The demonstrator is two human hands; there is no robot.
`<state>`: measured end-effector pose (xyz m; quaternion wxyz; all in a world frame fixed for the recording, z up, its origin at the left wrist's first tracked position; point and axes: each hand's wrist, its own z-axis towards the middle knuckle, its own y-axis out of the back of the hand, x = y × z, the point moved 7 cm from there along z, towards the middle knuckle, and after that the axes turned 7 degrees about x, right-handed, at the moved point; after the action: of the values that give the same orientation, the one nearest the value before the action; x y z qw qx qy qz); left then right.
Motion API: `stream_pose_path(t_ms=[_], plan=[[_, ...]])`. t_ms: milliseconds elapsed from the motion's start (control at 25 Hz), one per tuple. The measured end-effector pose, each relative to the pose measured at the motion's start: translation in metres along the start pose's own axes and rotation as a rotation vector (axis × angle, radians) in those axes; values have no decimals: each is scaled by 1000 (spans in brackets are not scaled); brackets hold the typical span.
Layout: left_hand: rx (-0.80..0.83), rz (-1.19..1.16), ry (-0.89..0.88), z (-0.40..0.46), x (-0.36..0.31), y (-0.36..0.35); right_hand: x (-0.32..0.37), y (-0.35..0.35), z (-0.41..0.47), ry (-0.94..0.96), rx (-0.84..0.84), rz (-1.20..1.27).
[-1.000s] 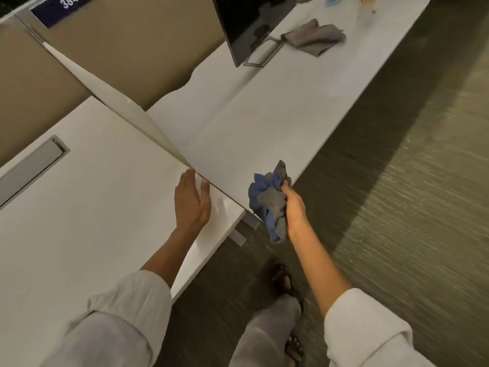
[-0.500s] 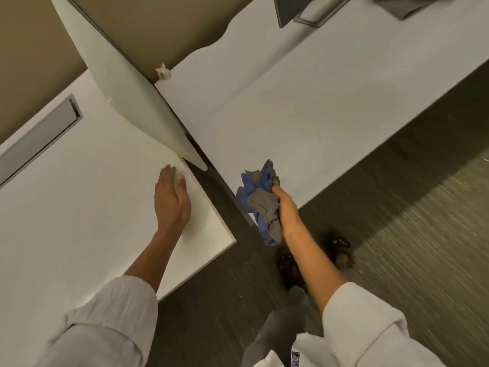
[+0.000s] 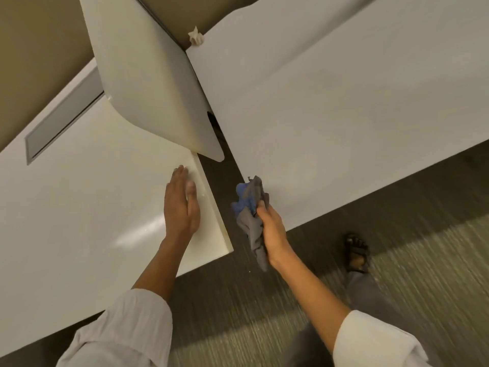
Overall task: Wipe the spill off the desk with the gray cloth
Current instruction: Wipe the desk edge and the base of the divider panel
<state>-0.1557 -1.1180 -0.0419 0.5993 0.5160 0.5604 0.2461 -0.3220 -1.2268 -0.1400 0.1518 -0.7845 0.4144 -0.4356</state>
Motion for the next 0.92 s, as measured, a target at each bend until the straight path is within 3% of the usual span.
stream_pose_path(t_ms=[200,520,720,920], plan=[[-43,-25,-13,-6,6,3,-22,-59,-11,156,45,-454],[-130,-201,-77,13,4,26,48,-113,82,258,-141,-770],[-141,-224,-86,14,6,45,75,-130,116,281,-295,-820],[-136,-229,-84,1,11,51,57,-120,93,264,-288,-893]])
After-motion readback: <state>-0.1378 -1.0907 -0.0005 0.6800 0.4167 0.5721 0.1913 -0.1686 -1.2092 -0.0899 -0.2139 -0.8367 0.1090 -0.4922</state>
